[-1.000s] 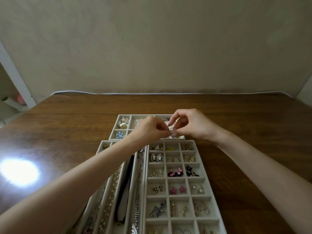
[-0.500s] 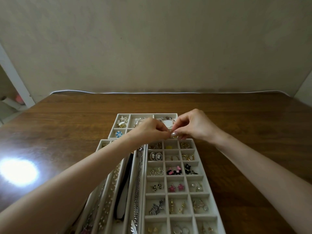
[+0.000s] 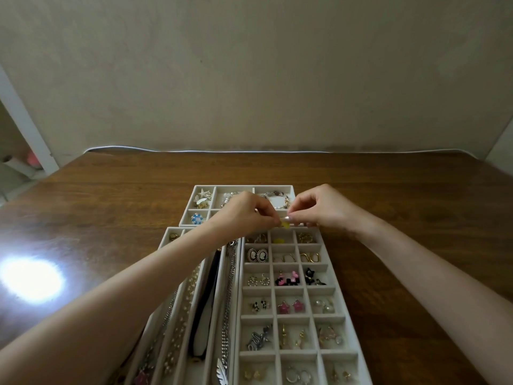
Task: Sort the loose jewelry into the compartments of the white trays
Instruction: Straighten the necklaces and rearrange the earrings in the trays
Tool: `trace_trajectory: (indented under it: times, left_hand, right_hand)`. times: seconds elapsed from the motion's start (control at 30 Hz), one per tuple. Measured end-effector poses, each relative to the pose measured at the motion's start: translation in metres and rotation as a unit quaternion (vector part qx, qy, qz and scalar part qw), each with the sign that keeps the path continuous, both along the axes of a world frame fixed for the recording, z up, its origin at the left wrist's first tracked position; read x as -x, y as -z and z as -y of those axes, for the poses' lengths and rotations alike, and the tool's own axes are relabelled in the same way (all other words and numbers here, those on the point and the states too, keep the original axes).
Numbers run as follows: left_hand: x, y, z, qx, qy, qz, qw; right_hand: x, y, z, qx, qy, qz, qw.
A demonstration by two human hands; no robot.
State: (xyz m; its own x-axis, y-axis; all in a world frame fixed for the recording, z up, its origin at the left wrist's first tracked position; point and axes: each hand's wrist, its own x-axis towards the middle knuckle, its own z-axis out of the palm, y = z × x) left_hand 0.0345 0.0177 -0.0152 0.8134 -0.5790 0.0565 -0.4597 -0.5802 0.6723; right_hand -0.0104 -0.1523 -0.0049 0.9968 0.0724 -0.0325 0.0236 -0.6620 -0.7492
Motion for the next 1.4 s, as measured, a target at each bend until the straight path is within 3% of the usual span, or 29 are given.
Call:
trace_trajectory:
  times: [0.13,0.37,0.63,0.8,1.13,1.4]
  left_hand:
    - [-0.001,0.005,0.0,-0.045,-0.003,0.082,0.996]
    - [-0.004,0.008,-0.009,-0.028,-0.077,0.159,0.984]
    - [-0.008,0.005,-0.025,-0.027,-0.085,0.15,0.985]
    - [-0.005,0.005,-0.028,-0.06,-0.085,0.146,0.984]
    - [0.001,0.001,-0.033,-0.075,-0.075,0.144,0.984]
    - [0.002,0.004,-0.029,-0.059,-0.052,0.151,0.985]
  right_hand:
    - [-0.004,0.005,-0.005,0.063,0.009,-0.003,0.998]
    - [0.001,0.016,-0.02,0.198,0.052,0.041,0.978]
    - [-0.006,0.021,-0.021,0.202,0.08,0.036,0.976]
    - [-0.005,0.021,-0.026,0.257,0.085,0.055,0.961]
    - [-0.001,-0.003,-0.012,0.168,0.086,0.026,0.982]
    - [0.002,-0.005,-0.008,0.156,0.071,0.019,0.985]
